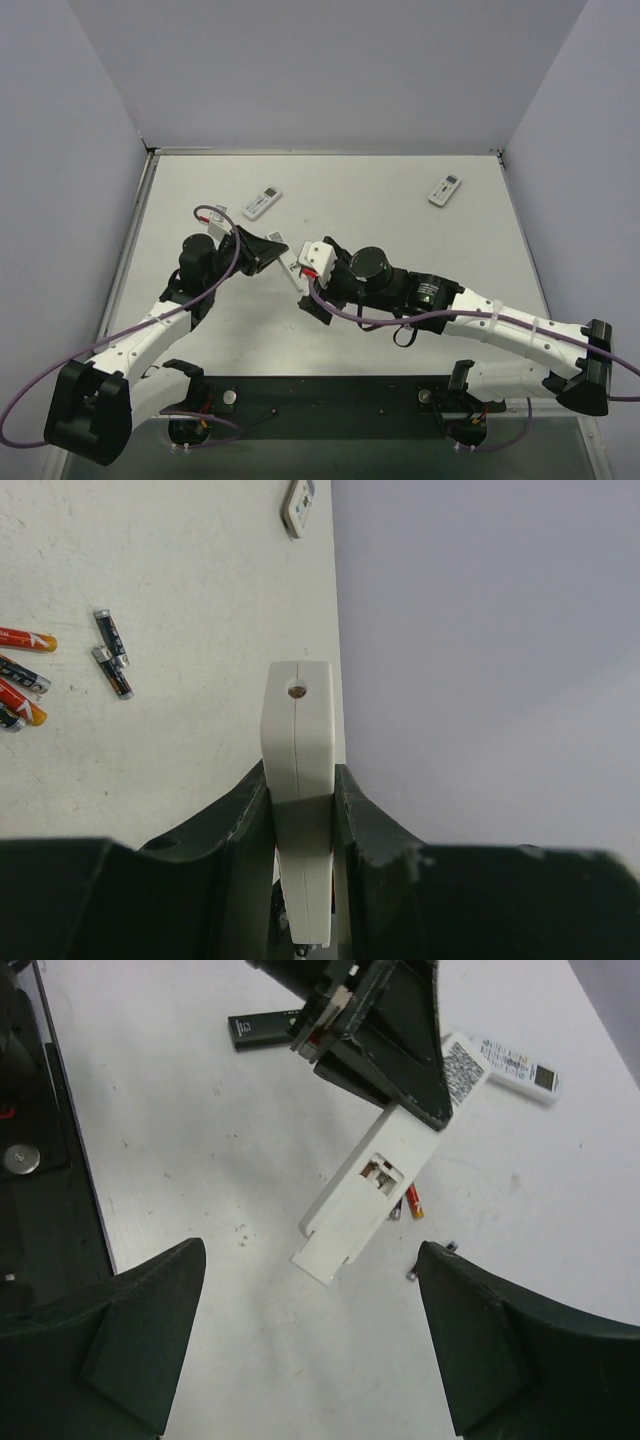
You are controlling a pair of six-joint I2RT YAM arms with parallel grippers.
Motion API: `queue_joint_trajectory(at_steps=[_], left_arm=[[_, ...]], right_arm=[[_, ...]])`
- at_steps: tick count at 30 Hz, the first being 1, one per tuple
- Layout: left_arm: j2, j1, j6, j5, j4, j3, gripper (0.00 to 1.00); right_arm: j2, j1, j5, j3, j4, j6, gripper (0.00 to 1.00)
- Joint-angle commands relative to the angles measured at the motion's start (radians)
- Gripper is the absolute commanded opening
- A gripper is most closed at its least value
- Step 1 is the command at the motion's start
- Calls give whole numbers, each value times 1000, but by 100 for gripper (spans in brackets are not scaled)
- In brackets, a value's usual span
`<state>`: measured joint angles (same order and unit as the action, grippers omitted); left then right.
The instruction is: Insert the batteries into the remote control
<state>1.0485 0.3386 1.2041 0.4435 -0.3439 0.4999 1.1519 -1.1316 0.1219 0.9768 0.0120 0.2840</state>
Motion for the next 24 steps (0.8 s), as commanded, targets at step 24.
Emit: queue_joint_trajectory(at_steps=[24], left_arm=[[-90, 20, 51, -103, -173, -63, 0]], right_arm=[[295, 84, -79, 341, -434, -545, 61]])
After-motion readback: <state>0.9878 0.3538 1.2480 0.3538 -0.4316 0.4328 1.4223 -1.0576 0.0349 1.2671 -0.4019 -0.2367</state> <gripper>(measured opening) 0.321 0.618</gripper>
